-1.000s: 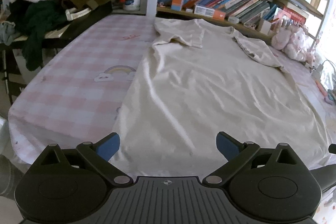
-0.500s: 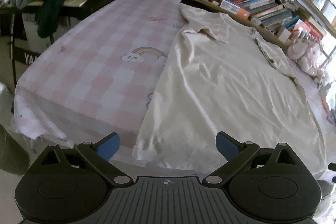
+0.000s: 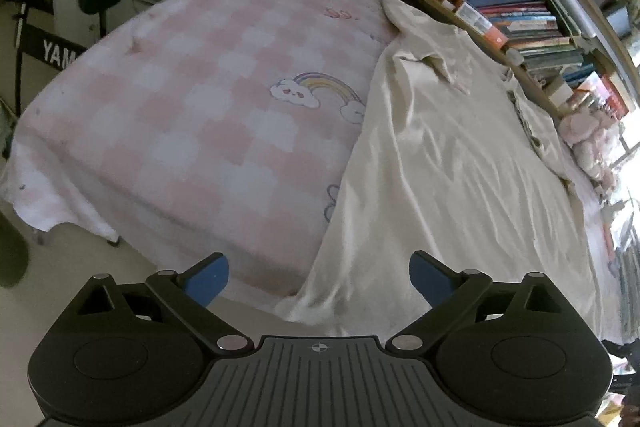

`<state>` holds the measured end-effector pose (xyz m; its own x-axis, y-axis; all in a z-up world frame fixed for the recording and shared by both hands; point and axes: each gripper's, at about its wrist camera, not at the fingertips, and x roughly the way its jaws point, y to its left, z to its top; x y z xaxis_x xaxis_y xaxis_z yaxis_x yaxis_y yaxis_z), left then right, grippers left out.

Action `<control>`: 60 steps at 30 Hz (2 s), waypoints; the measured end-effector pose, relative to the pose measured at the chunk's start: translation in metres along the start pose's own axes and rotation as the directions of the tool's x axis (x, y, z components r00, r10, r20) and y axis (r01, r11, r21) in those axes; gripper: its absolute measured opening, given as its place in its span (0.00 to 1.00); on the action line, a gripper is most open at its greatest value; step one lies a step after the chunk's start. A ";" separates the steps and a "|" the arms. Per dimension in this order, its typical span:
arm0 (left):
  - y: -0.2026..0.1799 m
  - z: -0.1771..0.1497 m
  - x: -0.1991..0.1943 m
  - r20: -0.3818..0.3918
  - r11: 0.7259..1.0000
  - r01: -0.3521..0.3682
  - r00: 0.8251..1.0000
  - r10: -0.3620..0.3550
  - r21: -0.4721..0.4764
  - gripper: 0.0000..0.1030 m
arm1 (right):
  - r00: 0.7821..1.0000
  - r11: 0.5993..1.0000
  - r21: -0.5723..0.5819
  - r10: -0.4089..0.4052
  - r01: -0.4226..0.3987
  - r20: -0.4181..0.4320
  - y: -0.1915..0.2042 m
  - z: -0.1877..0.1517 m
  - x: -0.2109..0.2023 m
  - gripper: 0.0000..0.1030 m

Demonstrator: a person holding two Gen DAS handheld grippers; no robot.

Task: Fold clothes
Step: 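Grasp the shirt hem corners with the left and right grippers, then lift the hem with both grippers and carry it toward the collar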

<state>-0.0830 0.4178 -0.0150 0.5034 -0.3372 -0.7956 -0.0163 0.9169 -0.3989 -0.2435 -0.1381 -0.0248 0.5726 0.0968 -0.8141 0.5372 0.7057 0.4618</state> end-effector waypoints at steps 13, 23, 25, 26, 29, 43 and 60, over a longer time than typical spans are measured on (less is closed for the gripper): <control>-0.001 -0.002 0.041 -0.160 0.988 0.106 0.979 -0.123 -0.115 0.78 | 0.988 0.996 0.070 0.056 -0.046 -0.144 -0.009 0.024 0.032 0.82; -0.001 0.002 0.037 -0.219 0.954 0.273 0.930 -0.294 -0.123 0.78 | 0.953 0.986 -0.014 0.158 -0.167 -0.260 -0.002 0.026 0.022 0.72; 0.003 0.003 0.039 -0.225 0.946 0.298 0.920 -0.320 -0.129 0.78 | 0.949 0.984 -0.037 0.158 -0.175 -0.274 0.000 0.025 0.023 0.66; 0.005 0.003 0.038 -0.224 0.940 0.313 0.915 -0.337 -0.135 0.78 | 0.947 0.982 -0.051 0.158 -0.180 -0.280 0.001 0.025 0.024 0.60; 0.008 0.001 0.033 -0.211 0.927 0.350 0.904 -0.372 -0.133 0.78 | 0.945 0.975 -0.107 0.157 -0.194 -0.287 0.003 0.022 0.023 0.51; 0.020 -0.009 0.017 -0.189 0.934 0.344 0.915 -0.356 -0.094 0.45 | 0.948 0.948 -0.195 0.198 -0.250 -0.251 0.003 0.009 0.007 0.16; 0.014 -0.013 0.006 -0.178 0.953 0.297 0.943 -0.283 0.060 0.05 | 0.970 0.960 -0.223 0.122 -0.169 -0.210 0.011 0.002 0.003 0.15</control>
<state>-0.0919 0.4263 -0.0315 0.3255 -0.6150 -0.7182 0.1859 0.7864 -0.5891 -0.2348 -0.1321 -0.0212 0.4910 0.3272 -0.8074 0.2806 0.8180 0.5022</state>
